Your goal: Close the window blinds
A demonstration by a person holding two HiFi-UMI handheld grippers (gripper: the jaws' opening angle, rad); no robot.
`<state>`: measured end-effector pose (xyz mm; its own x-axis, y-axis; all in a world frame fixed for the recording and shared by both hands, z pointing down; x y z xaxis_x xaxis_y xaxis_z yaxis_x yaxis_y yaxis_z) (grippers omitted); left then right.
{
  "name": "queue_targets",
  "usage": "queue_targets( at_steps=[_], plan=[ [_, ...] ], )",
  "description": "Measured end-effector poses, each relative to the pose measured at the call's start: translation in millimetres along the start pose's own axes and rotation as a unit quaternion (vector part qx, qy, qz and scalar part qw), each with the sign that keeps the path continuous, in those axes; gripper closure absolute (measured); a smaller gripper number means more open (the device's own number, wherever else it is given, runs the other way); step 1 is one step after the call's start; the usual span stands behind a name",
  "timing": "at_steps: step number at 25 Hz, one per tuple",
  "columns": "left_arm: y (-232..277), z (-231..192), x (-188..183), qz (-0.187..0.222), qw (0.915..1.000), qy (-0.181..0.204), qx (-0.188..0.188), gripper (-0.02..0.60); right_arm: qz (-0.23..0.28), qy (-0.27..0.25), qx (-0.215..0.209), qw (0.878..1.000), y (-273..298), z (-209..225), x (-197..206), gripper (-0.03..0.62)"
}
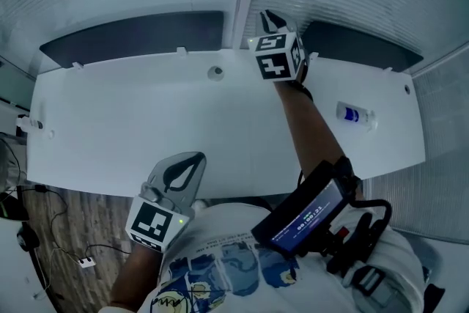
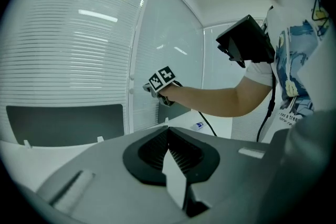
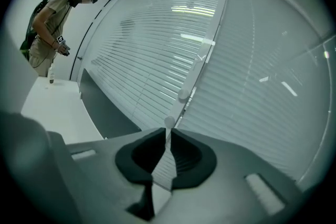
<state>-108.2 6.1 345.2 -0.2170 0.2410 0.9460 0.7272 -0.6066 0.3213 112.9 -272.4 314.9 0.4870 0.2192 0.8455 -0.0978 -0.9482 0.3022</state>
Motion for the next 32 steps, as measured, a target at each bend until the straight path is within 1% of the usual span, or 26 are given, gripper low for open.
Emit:
queue_targets(
  at_steps=[1,3,6,9,16,22,26,29,32],
  plan=[
    [-2,2,-1,0.004,1.0000,0.002,0.001,0.578,0.001,0.006,-0.003,1.000,-12,-2,4,0.571],
    [-7,3,-2,0.010,0.9999,0.003,0.005,0.578,0.001,0.017,-0.013,1.000,-33,-6,14,0.590],
    [-9,-1,0,0.011,0.9999,-0.002,0.012,0.578,0.003,0.032,-0.032,0.999,-56,-17,27,0.592],
    [-12,-1,-1,0.017,0.9996,-0.010,0.019,0.578,-0.001,0.043,-0.040,0.998,-85,-25,39,0.592],
    [-24,9,1,0.023,0.9989,-0.006,0.040,0.578,-0.021,0.075,-0.062,0.995,-152,-48,72,0.592],
    [-39,9,13,0.015,0.9977,-0.028,0.059,0.578,-0.036,0.103,-0.074,0.991,-204,-67,93,0.592],
    [-50,11,17,0.021,0.9975,-0.020,0.065,0.578,-0.043,0.119,-0.076,0.989,-238,-81,106,0.592],
    [-60,12,23,0.022,0.9975,-0.008,0.067,0.578,-0.039,0.133,-0.074,0.988,-262,-92,109,0.592],
    [-70,15,30,0.018,0.9970,-0.011,0.074,0.578,-0.034,0.136,-0.081,0.987,-281,-106,109,0.592]
  ],
)
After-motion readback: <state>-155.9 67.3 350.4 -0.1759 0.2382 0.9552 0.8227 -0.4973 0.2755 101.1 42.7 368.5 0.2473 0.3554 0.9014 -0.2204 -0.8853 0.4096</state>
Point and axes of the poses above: the fingertips, and each gripper's own axes: y forward along the fingers, z to its right, x out of its underside, the point moved 7 cm from there along -y, backward along the fingers, and after that the axes turned 1 degree about -z, right-handed, at the moved point
